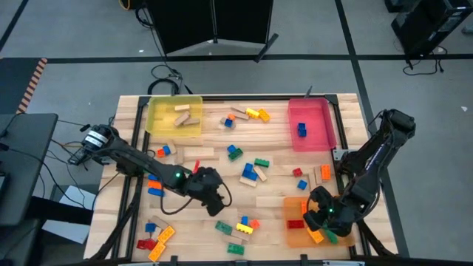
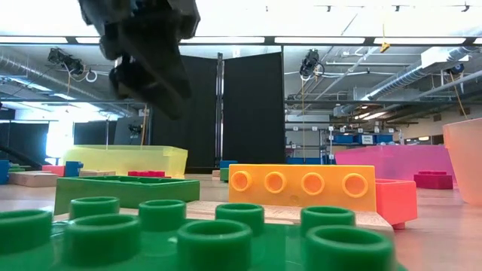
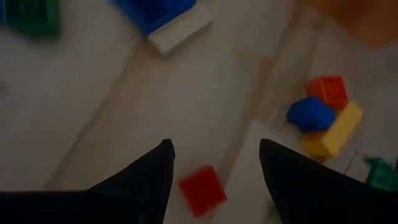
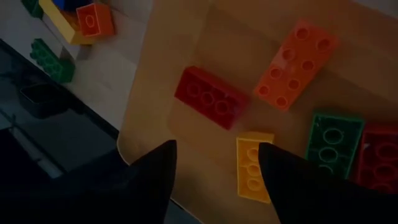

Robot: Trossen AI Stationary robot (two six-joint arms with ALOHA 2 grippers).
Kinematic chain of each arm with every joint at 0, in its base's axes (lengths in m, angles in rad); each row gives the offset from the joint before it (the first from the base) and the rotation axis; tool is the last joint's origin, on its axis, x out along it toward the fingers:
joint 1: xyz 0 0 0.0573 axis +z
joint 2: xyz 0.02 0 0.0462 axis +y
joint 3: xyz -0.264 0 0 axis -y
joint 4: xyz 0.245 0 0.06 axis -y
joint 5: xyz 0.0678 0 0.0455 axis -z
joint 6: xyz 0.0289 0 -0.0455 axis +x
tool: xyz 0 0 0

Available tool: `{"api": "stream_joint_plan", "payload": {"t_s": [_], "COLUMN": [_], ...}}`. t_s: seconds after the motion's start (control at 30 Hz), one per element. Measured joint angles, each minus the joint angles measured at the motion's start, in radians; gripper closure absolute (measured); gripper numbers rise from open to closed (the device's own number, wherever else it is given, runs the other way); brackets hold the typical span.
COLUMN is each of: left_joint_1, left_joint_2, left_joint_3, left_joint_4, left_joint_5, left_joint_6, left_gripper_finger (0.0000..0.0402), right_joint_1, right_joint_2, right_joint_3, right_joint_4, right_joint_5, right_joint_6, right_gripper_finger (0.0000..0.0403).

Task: Sort blocks by size

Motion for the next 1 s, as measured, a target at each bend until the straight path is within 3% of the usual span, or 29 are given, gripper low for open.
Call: {"api": "stream_joint_plan", "payload": {"t_s": [0.1, 0.67, 0.83, 1.0], "left_joint_1": [0.023, 0.062, 0.099, 0.115], "left_joint_2": [0.000, 0.000, 0.004, 0.005], "left_joint_3": [-0.029, -0.055, -0.055, -0.055], "left_joint_4": [0.005, 0.017, -0.159, -0.401], "left_joint_5": [-0.002, -0.034, 0.041, 0.042], "left_joint_6": [-0.120, -0.106, -0.211, -0.187], "left_gripper_finger": [0.0153, 0.0141, 0.0138, 0.0136], "right_joint_1": [0.000, 0.000, 0.000, 0.000], "right_joint_2": [0.000, 0.000, 0.000, 0.000], "right_joint_3": [0.000, 0.000, 0.000, 0.000], "right_joint_4": [0.004, 0.004, 0.004, 0.004], "right_joint_5": [0.000, -0.004, -0.004, -0.004], "right_joint_6": [0.000, -0.005, -0.008, -0.016], "right_gripper_finger": [0.0164, 0.0178, 0.0186, 0.0192]}}
